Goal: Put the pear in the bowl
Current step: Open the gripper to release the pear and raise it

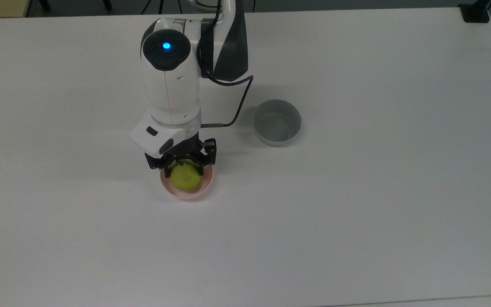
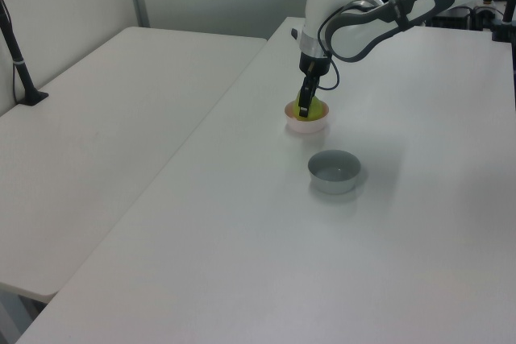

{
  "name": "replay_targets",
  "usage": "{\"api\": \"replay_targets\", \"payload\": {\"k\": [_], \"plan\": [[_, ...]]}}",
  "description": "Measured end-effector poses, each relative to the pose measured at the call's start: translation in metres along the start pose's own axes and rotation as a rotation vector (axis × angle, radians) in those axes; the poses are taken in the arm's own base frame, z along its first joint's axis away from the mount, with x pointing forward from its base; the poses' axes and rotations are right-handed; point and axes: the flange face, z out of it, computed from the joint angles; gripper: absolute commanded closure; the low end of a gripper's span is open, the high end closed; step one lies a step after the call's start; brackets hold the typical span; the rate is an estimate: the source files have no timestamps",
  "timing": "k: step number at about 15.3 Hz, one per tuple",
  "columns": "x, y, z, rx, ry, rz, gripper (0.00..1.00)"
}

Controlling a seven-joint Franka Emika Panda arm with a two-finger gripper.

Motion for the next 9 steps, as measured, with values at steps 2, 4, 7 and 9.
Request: {"api": "replay_targets", "payload": {"k": [2, 4, 7, 9], "plan": [[0.000, 0.000, -0.001, 0.000, 0.001, 0.018, 0.00], [0.001, 0.000, -0.002, -0.001, 0.005, 0.033, 0.00], [0.004, 0.001, -0.014, -0.002, 0.022, 0.046, 0.00], [0.004, 0.002, -0.035, -0.002, 0.031, 0.085, 0.00]]}}
